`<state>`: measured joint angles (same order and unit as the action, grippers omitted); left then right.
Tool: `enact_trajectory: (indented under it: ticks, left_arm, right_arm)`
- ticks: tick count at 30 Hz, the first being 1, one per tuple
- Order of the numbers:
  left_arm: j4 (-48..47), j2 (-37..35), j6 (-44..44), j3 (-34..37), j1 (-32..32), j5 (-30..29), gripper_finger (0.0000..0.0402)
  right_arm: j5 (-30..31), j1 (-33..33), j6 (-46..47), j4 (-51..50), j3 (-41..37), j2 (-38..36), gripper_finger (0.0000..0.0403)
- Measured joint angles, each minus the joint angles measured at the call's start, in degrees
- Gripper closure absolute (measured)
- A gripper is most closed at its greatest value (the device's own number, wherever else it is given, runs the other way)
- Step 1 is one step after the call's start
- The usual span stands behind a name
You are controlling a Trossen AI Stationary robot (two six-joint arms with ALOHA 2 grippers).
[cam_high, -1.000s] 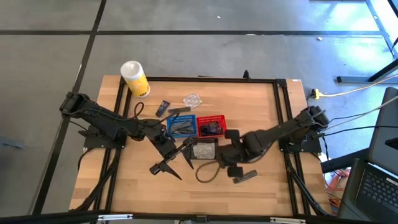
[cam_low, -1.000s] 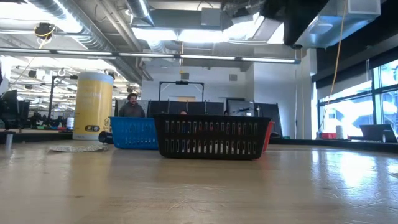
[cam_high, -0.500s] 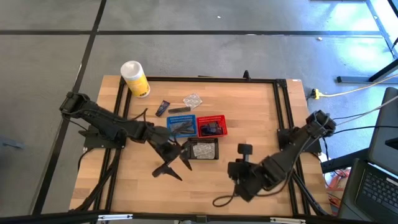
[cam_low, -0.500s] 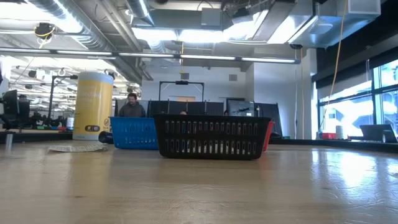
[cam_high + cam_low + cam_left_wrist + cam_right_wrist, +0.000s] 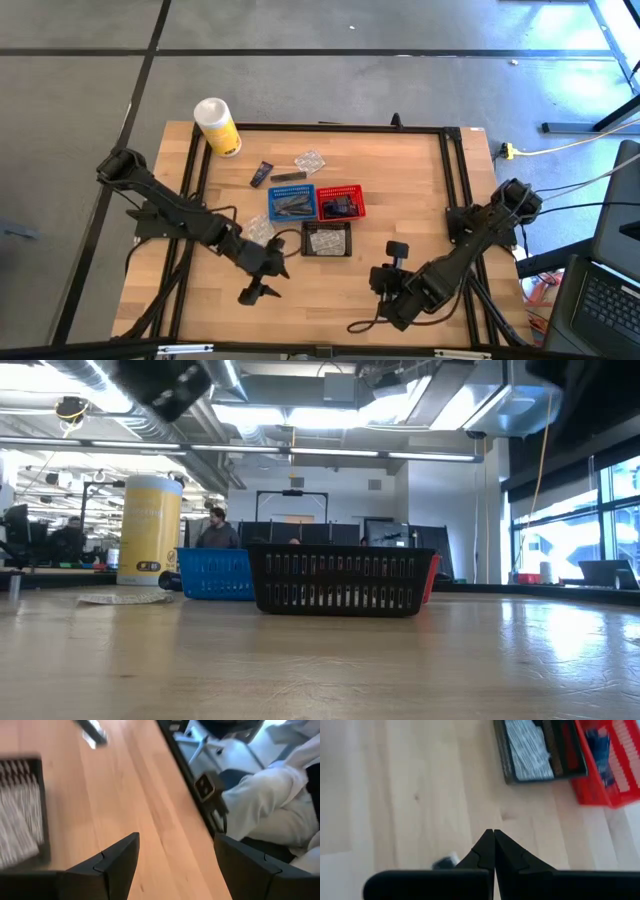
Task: Pick & Place Travel size toiletries
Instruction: Put the white bandage into the black bin
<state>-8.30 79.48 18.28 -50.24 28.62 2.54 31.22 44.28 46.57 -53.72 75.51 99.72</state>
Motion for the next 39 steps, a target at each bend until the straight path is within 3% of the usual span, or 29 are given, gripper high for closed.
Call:
enact_trajectory:
  ticks: [6, 16, 26, 33, 39]
  left_arm:
    - [-9.00, 0.00, 10.73, 0.01, 3.22, -5.99, 0.0149]
    - [-26.02, 0.00, 30.26, 0.00, 2.24, -11.88, 0.0149]
    - [-35.48, 0.13, 57.83, 0.00, -1.32, -24.38, 0.0149]
    - [-35.29, 2.54, 61.31, 0.02, -3.89, -24.28, 0.0149]
    - [-34.84, 6.89, 61.55, 0.04, -5.61, -23.29, 0.0153]
  right_arm:
    - [-1.24, -2.17, 1.49, 3.37, -5.04, -0.13, 0.0402]
    - [-9.73, -8.44, -7.93, 20.07, -12.77, -4.63, 0.0402]
    - [-5.07, -9.80, -2.55, 20.32, -22.88, -15.12, 0.0403]
    - [0.24, -8.63, 6.09, 20.70, -32.39, -24.43, 0.0403]
    - [0.94, -8.11, 8.36, 21.69, -35.22, -26.67, 0.0403]
